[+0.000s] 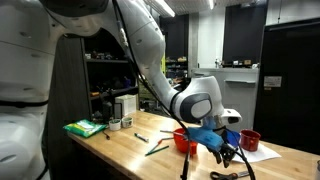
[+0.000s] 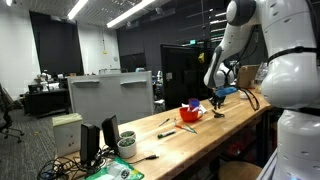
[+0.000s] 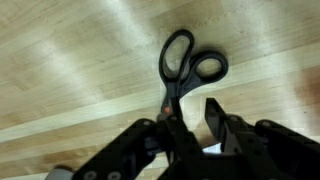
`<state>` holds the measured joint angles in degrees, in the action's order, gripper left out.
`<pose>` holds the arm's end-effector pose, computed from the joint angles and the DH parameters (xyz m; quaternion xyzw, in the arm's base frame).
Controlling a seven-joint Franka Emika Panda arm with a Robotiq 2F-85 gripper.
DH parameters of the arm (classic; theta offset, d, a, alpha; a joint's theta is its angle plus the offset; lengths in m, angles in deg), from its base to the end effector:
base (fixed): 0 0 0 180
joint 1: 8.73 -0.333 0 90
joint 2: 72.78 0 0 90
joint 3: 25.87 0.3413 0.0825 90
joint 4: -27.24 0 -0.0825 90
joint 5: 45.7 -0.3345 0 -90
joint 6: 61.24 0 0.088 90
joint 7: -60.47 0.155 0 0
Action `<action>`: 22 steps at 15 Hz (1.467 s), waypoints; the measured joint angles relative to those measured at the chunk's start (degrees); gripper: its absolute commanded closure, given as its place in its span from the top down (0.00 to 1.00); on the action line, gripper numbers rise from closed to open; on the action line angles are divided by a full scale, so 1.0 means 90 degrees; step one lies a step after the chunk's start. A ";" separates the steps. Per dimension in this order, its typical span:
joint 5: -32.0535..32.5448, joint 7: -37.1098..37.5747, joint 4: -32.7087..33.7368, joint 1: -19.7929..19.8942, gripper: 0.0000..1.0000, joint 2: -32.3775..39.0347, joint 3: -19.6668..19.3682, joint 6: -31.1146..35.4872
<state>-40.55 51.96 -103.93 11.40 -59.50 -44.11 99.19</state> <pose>0.4326 -0.3361 0.3032 0.9662 -0.2071 0.1090 0.1083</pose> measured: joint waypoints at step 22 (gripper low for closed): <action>0.0000 -0.0339 -0.0345 0.0034 0.53 -0.0993 -0.0059 0.0030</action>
<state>-40.55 48.91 -107.04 11.71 -68.43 -44.64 99.46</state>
